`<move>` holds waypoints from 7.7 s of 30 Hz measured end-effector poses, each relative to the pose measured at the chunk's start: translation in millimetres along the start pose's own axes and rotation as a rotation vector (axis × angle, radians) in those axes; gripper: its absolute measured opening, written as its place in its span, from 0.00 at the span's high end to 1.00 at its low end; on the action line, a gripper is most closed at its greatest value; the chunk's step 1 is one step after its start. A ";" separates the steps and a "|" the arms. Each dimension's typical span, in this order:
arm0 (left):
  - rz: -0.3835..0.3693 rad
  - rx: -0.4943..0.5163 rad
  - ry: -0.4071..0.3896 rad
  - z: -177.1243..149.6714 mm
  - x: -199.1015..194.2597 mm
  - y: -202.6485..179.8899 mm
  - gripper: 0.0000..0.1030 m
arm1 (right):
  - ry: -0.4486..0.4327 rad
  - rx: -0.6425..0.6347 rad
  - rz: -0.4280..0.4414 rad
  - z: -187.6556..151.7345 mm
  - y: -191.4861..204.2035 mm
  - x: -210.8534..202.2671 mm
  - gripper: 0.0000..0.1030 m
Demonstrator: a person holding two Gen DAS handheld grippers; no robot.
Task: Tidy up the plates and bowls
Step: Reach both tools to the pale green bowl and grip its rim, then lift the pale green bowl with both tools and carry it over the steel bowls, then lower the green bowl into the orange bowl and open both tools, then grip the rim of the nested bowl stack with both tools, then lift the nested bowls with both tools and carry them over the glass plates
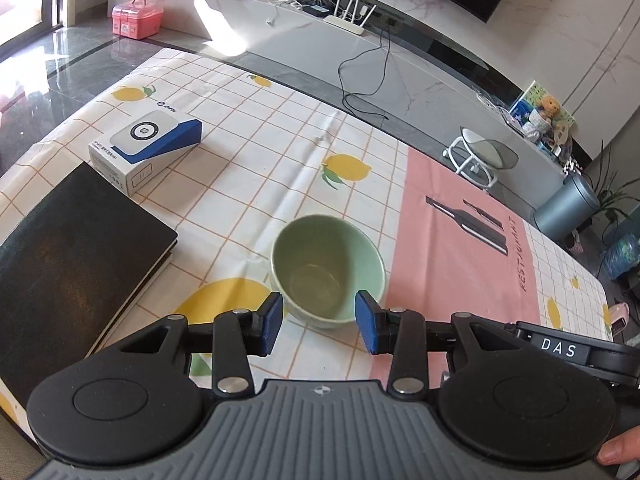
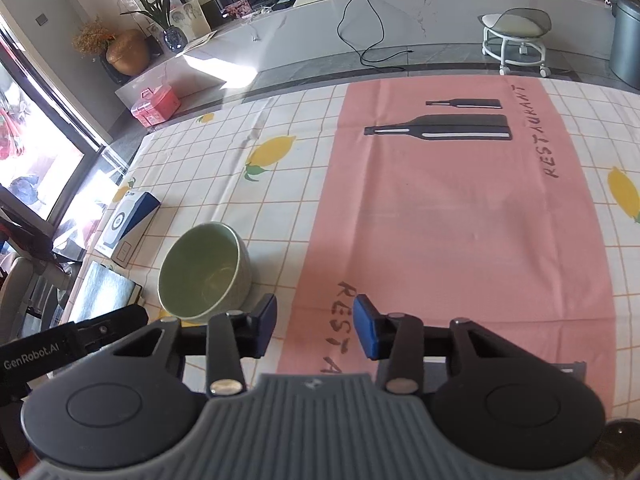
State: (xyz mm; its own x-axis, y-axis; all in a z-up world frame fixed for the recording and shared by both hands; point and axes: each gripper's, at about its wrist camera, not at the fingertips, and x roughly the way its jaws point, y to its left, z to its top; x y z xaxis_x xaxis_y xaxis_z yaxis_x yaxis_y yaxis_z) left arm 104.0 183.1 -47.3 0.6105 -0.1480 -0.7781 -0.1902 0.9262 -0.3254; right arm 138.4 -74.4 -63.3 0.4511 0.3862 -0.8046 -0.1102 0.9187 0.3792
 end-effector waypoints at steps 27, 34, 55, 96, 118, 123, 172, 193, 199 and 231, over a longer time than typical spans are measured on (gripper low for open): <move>0.098 0.000 0.122 25.9 81.7 18.8 0.93 | 0.102 -0.044 -0.032 20.1 63.4 96.8 0.93; 0.104 -0.007 0.127 25.4 78.5 15.4 0.93 | 0.106 -0.044 -0.041 20.3 63.2 95.9 0.94; 0.028 0.053 0.071 -9.1 -5.2 -66.6 0.93 | 0.032 -0.006 -0.016 -1.9 21.4 -18.4 0.94; -0.117 0.370 0.223 -135.6 -36.0 -225.9 0.91 | -0.021 0.113 -0.116 -95.9 -145.3 -175.0 0.94; -0.025 0.633 0.305 -142.8 -7.9 -245.1 0.89 | 0.082 0.014 -0.143 -89.0 -150.8 -137.8 0.96; -0.025 0.639 0.308 -140.4 -6.6 -246.5 0.89 | 0.077 0.000 -0.151 -87.2 -149.8 -135.6 0.96; -0.241 0.132 0.196 -131.9 -6.3 -149.1 0.23 | -0.053 0.384 -0.056 -124.3 -194.5 -138.1 0.37; -0.318 -0.025 0.337 -155.6 32.2 -139.7 0.26 | 0.014 0.560 0.074 -141.4 -211.9 -110.4 0.39; -0.319 -0.019 0.360 -159.1 35.7 -146.1 0.29 | 0.014 0.552 0.080 -137.8 -213.2 -113.3 0.46; -0.288 0.036 0.363 -153.0 31.1 -156.2 0.46 | 0.035 0.494 0.069 -134.2 -206.3 -120.8 0.59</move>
State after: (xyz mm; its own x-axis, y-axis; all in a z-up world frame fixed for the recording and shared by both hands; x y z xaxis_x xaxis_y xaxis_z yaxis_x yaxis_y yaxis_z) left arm 35.0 -19.3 -102.8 0.3245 -0.5070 -0.7985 -0.0215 0.8400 -0.5421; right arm -12.2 -299.5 -105.6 0.4267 0.4550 -0.7816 0.2979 0.7453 0.5965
